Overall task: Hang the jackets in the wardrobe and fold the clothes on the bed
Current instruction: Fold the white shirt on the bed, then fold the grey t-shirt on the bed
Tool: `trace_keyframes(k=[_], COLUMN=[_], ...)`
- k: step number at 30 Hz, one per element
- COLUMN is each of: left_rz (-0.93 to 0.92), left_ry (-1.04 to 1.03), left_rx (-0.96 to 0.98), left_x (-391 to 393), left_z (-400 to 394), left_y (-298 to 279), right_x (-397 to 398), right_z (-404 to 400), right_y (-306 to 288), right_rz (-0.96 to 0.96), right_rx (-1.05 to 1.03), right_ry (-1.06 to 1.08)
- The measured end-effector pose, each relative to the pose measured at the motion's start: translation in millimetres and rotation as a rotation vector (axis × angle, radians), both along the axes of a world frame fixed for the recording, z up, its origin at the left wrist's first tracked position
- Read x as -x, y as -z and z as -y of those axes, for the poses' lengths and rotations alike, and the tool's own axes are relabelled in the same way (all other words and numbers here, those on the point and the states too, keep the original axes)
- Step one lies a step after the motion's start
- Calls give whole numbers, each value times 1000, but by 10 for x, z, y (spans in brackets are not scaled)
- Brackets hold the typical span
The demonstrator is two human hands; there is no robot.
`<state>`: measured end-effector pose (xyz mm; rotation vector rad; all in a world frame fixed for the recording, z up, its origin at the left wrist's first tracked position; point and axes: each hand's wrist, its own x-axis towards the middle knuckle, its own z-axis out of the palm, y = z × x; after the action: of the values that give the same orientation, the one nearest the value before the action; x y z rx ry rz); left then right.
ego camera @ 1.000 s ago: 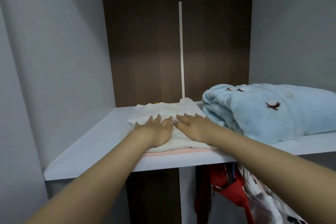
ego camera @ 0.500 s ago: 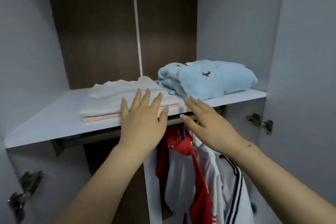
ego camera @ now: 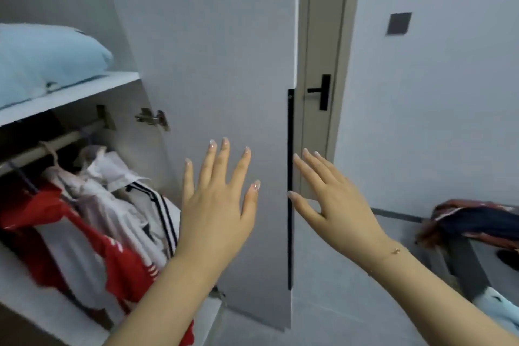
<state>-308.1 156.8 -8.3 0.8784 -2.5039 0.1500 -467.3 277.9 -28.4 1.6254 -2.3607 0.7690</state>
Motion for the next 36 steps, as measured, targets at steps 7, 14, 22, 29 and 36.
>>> trace_keyframes(k=[7,14,22,29,36], left_rz=[60,172,330,510,755], left_ry=[478,784,1007,1161,1323], left_rx=[-49,-149,-167,-248,-243], left_x=[1512,3019,4514,5578,6831], left_z=[-1279,-2776,-4155,-4886,-5607], left_y=[418,923,1614,2359,3394], right_x=[956,1844,2718,3394,4138], right_z=[-1728,-3520,-5018,-5727,-6203], right_y=[467,948,1733,2376,3260], right_rz=[66,138,307,498,711], right_rx=[-93,-194,-224,-193,-98], right_ry=[431,731,986,1182,1454])
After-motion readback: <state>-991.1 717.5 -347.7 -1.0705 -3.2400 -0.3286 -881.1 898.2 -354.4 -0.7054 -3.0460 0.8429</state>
